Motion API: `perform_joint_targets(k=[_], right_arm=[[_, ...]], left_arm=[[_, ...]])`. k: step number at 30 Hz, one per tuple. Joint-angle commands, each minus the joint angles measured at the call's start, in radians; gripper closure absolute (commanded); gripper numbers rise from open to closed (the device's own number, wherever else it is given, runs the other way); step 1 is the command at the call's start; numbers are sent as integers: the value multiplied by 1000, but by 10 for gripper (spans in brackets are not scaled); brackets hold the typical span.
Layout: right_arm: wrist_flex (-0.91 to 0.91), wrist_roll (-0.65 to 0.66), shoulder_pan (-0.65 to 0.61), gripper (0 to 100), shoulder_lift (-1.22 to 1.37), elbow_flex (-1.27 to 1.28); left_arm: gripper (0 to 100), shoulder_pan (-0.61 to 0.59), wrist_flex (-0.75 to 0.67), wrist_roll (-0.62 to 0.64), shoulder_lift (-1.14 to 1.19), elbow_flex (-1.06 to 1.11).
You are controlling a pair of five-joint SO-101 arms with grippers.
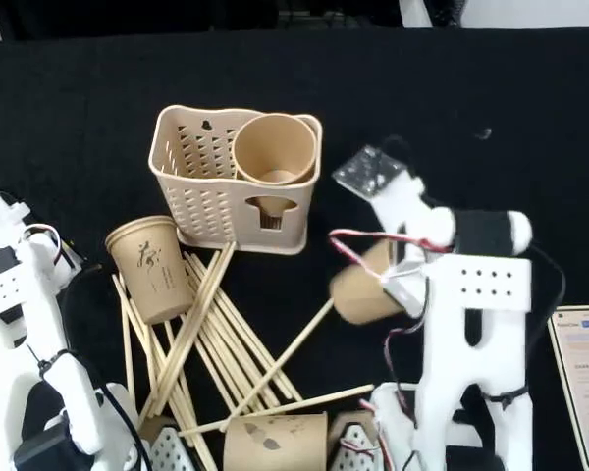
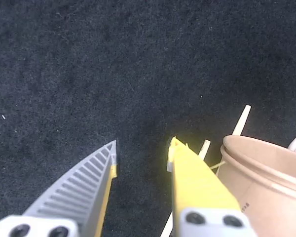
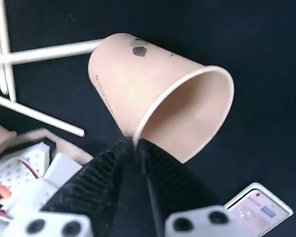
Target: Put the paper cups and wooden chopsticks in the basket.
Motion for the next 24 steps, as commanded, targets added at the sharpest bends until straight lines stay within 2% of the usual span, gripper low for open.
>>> perform_joint_targets(k=[1,8,13,17,21,24], right_arm=[[-60,20,28,987,-7,58],[-244,-147,-153,986,-8,229],[-241,-218,-216,988,-8,200],[-121,-219,-196,988,-8,62],[25,-184,-144,988,-10,-208],[34,-184,-129,988,-7,-423]], left_arm=[[827,-7,-14,8,-31,-19],[827,-7,-14,5,-31,-19],[827,-7,-14,5,-31,-19],[827,-7,-14,3,-31,-19],[827,-7,-14,3,-31,-19],[827,-7,-14,3,-31,-19]])
